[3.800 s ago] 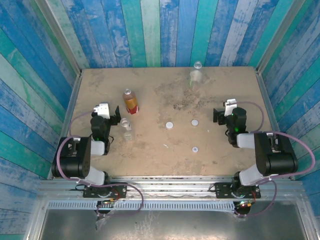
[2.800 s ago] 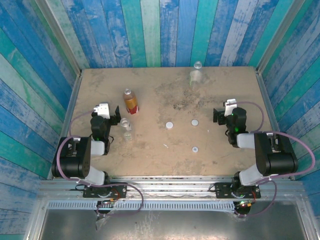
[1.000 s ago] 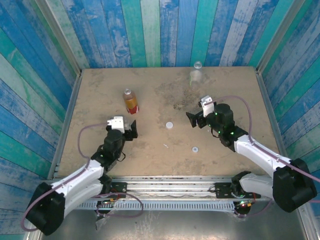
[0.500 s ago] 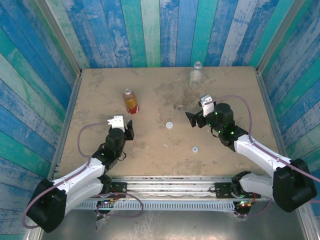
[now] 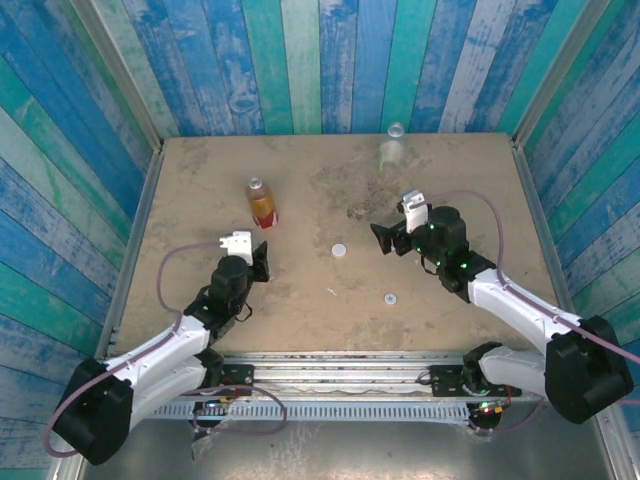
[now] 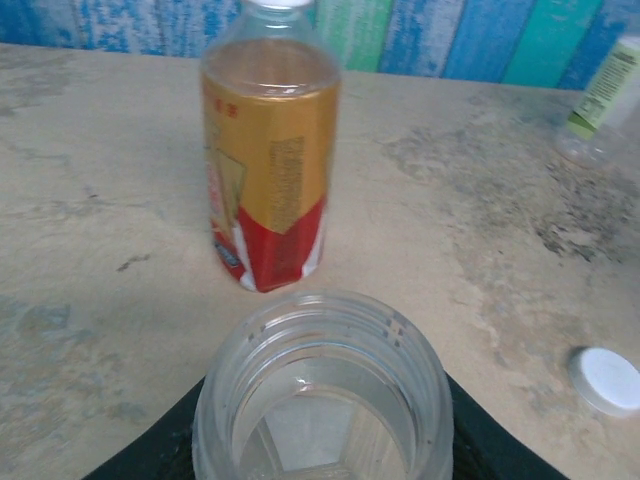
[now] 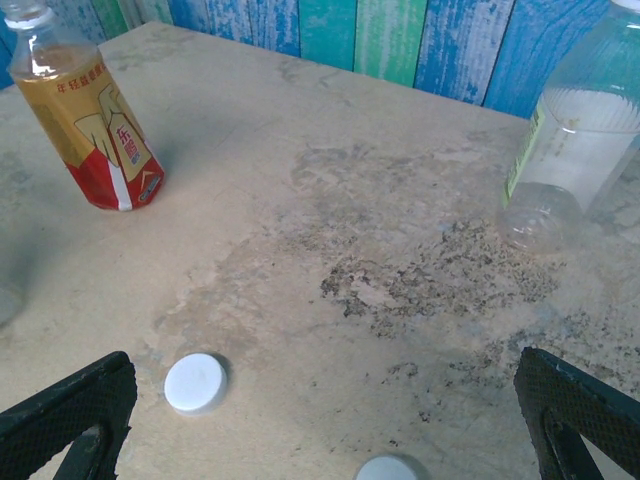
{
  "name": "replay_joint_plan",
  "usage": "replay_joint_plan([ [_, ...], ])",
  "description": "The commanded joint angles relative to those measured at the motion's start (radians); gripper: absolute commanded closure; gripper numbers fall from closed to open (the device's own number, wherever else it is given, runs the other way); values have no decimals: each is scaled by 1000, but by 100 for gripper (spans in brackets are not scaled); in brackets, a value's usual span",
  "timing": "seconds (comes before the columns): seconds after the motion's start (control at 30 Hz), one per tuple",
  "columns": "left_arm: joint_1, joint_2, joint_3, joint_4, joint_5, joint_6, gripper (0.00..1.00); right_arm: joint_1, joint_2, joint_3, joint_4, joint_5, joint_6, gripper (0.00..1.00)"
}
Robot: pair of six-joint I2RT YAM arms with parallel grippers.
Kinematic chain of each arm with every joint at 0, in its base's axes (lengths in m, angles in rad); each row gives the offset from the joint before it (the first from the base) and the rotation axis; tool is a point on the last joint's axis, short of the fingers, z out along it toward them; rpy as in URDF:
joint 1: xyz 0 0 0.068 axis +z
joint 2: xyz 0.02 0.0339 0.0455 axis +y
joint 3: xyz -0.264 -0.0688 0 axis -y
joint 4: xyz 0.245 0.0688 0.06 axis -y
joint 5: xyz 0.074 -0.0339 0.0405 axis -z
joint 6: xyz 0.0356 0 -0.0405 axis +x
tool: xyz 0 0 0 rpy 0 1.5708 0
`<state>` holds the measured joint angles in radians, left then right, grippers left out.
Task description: Screw on the bottle caps
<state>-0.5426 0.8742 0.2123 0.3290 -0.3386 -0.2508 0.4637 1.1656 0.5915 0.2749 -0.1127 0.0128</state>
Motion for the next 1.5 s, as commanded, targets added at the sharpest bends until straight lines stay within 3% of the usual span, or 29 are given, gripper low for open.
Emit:
replay_joint_plan([
  [0.0,-3,13,34,53,183,106,66,7,8,16,-5,2,22,0],
  [0.23,-11,90,58,170,496,247,66,7,25,22,6,5,33,0],
  [0.77,-92,488,313,152,887,492,64,7,20,10,-12,22,35,0],
  [1.03,-94,547,340,90,935,503,63,6,16,8,-32,45,31,0],
  [1.2,-94,496,292,111,866,478,63,7,35,25,-48,18,23,0],
  [1.47,-94,517,268,162,870,441,48,12,139,127,-161,-27,139,0],
])
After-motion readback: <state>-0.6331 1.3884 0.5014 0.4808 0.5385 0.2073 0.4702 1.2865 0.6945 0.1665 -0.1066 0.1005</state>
